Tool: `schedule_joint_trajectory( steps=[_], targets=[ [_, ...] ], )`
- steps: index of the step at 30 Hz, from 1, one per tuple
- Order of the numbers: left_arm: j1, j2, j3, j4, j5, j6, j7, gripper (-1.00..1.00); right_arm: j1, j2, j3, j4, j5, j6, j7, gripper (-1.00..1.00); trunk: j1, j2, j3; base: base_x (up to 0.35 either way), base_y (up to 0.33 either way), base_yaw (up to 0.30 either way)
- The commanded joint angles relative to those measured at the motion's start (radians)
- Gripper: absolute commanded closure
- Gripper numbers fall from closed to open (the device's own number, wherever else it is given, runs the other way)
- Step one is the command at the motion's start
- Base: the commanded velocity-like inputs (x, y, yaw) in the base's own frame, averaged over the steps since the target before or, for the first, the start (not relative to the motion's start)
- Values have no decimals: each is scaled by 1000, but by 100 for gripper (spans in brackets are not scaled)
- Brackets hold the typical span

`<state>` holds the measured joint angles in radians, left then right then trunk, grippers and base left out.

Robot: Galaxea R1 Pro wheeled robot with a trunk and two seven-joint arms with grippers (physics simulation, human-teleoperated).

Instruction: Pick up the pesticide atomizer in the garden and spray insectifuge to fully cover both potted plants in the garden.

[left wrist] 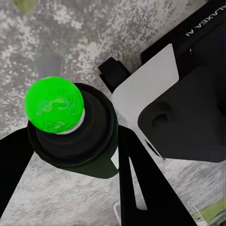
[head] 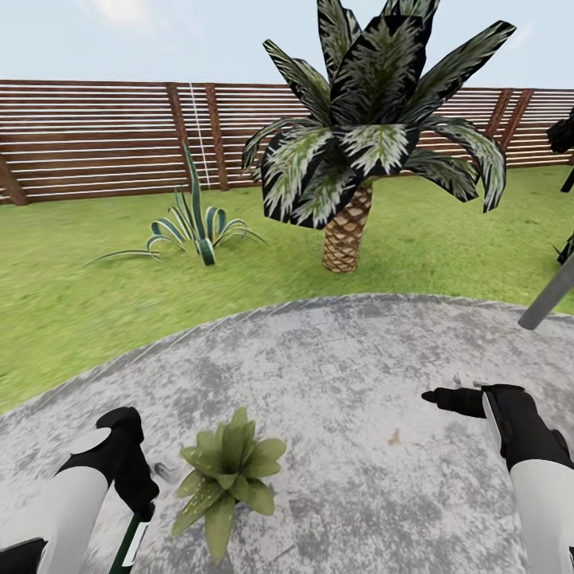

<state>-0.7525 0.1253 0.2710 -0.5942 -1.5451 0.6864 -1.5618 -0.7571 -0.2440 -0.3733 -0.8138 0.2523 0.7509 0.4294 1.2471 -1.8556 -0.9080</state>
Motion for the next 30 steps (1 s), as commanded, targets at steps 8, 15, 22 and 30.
schedule_joint_trajectory(
  steps=[8,15,22,30],
  targets=[
    [-1,-1,5,0,-12,9,-9,100,-1,1,-3,-1,12,2,9,-100,0,0,-1,53,-47,80],
    [-1,-1,4,0,-12,9,-9,100,-1,2,-3,-1,12,2,9,-100,0,0,-1,-48,-83,249],
    [-1,-1,4,-1,-12,10,-9,100,-1,2,-3,-1,12,2,9,-100,0,0,-1,-130,-301,93],
    [-1,-1,4,-1,-12,10,-9,100,-1,1,-3,-1,12,2,9,-100,0,0,-1,-62,-318,185]
  ],
)
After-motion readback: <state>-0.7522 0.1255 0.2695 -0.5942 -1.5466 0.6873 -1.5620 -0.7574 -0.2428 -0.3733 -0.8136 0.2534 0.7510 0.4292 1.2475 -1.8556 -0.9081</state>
